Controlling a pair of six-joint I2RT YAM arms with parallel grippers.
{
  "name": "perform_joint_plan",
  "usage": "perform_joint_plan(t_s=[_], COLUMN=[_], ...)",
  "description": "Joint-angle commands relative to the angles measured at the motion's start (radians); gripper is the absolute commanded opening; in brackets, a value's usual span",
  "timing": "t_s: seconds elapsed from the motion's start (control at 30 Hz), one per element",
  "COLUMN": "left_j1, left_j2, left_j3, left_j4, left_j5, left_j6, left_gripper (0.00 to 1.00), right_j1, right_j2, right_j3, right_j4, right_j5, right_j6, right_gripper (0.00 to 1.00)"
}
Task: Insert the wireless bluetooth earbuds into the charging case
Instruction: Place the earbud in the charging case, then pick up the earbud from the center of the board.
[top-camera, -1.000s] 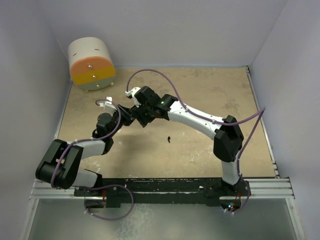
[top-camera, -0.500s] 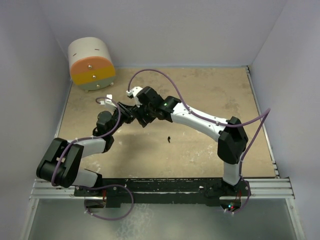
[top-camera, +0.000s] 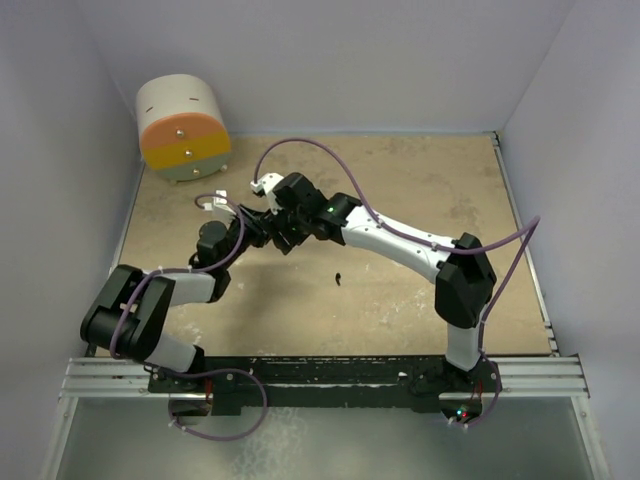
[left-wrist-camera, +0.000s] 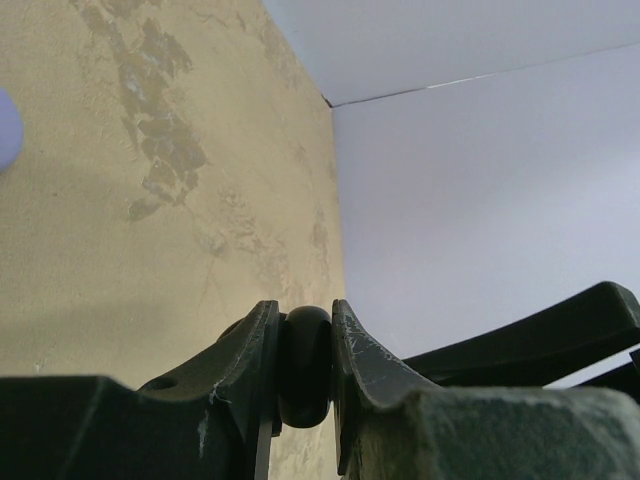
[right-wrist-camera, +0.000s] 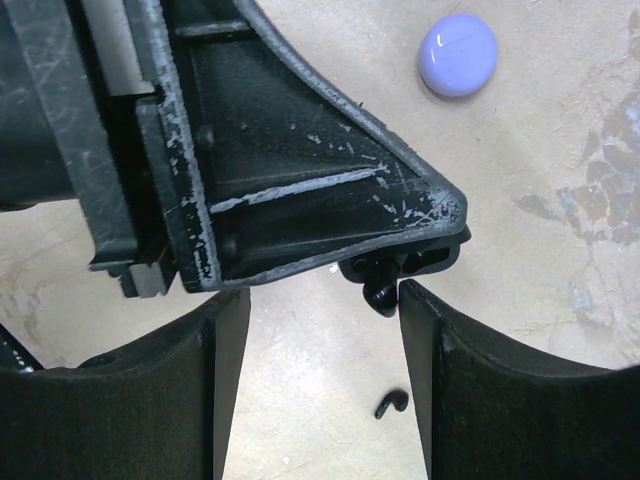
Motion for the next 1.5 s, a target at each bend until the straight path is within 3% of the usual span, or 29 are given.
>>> perform_joint_plan(t_s=[0.0,0.23,0.57,0.73,0.9,1.07,1.3,1.47], left_j1=[-0.008,-0.008,0.004,0.095,0.21,0.216,0.215,0.215], left_j2=[0.05,0.095,0.101,0.105,0.094,0.059,-0.029,-0.106], left_j3=[0.048,0.068,0.067,0.008,-0.067,-0.099,-0.157,-0.185], left_j4=[0.121,0.164,0.16,0.194,0.26,0.271,0.279,0.201], left_j5=[-0.004,0.001,-0.01,-0.006,0.018,0.031,0.074,0.084], left_j6=[-0.041,-0.072,-0.09,-0.156,-0.203,-0.204,-0.208,-0.168], left_gripper=[0.0,0.0,0.0,0.0,0.0,0.0,0.0,0.0], right_j1=[-0.001,-0.001,-0.005,-0.017,-0.019,-0.02,-0.021,-0.024], right_j2=[-0.035,-0.059,-0.095,-0.164,-0.246,-0.268,-0.265,-0.248], right_j3=[-0.02,-0.06,-0.085,-0.199,-0.342,-0.441,-0.561,-0.591], right_j4=[0.043,0.056,0.064,0.076,0.088,0.082,0.132,0.151], right_j5=[-0.02,-0.063,0.019,0.101,0.215,0.276,0.297,0.304], right_j6=[-0.031,-0.029,0.017,0.144,0.392,0.631,0.723,0.726], right_gripper=[0.63,0.63,0.63,0.62,0.58,0.53,0.5,0.47])
